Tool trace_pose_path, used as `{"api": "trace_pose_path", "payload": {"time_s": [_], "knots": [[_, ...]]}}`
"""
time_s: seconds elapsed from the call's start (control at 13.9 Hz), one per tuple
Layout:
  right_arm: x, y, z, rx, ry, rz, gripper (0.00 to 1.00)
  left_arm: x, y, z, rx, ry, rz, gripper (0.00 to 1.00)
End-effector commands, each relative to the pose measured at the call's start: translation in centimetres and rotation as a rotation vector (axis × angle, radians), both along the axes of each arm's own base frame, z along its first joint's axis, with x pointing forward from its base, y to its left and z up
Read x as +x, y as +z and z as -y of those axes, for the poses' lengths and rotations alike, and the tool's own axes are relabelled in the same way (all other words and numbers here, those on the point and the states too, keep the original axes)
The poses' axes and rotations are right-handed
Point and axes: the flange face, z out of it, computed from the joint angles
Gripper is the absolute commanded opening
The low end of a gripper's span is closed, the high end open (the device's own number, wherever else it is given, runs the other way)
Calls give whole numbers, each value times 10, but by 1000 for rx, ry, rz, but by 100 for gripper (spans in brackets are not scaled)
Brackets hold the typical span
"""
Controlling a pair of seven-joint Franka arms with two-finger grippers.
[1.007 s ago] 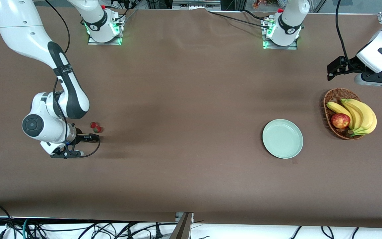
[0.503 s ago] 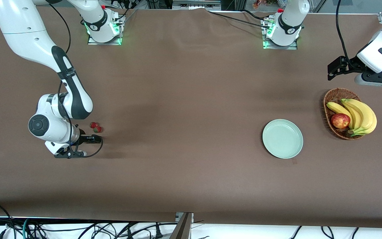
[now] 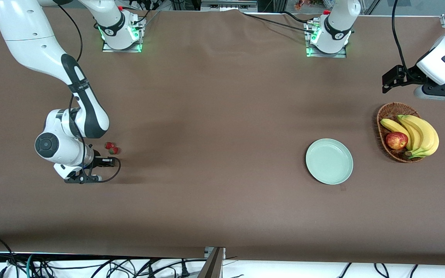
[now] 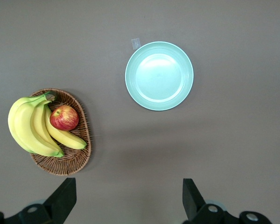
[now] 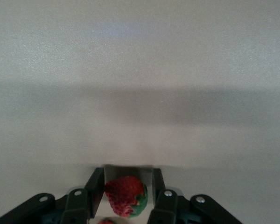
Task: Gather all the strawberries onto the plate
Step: 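Grasp one red strawberry with the right gripper, then carry the strawberry to mid-table and open the right gripper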
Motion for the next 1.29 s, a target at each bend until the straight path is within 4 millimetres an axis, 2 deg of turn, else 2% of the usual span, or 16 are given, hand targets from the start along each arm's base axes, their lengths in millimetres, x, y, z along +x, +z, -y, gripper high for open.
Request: {"api": "trace_pose_path", "payload": {"time_s": [0.0,0.07,0.29,0.43,0.5,0.72,0.86,0.93,1.01,1.22], "knots": [[-6,-2,-2,9,-8,3,49,-3,5,2,-13,-7,-2,100],[-6,-2,-2,9,-8,3,49,-3,5,2,-14,-6,-2,100],[-6,-1,-4,9,-4,1,22,-3,5,2,-14,-7,-2,100],[-2,5,-4,8,9,12,14,-3,4,2,-14,-7,-4,100],[4,14,-5,10,19,29,13,-3,5,2,-13,-7,-2,100],[20,47,-43,47,57,46,13,-3,5,2,-13,-7,-2,100],[26,62,-81,70,74,61,13,-4,5,2,-13,-7,-1,100],[23,66,-107,75,31,68,13,-3,5,2,-13,-9,-2,100],[18,68,-139,77,-33,71,13,-3,5,3,-14,-9,-2,100],[-6,70,-265,113,-239,97,13,-3,5,3,-14,-9,-2,100]]}}
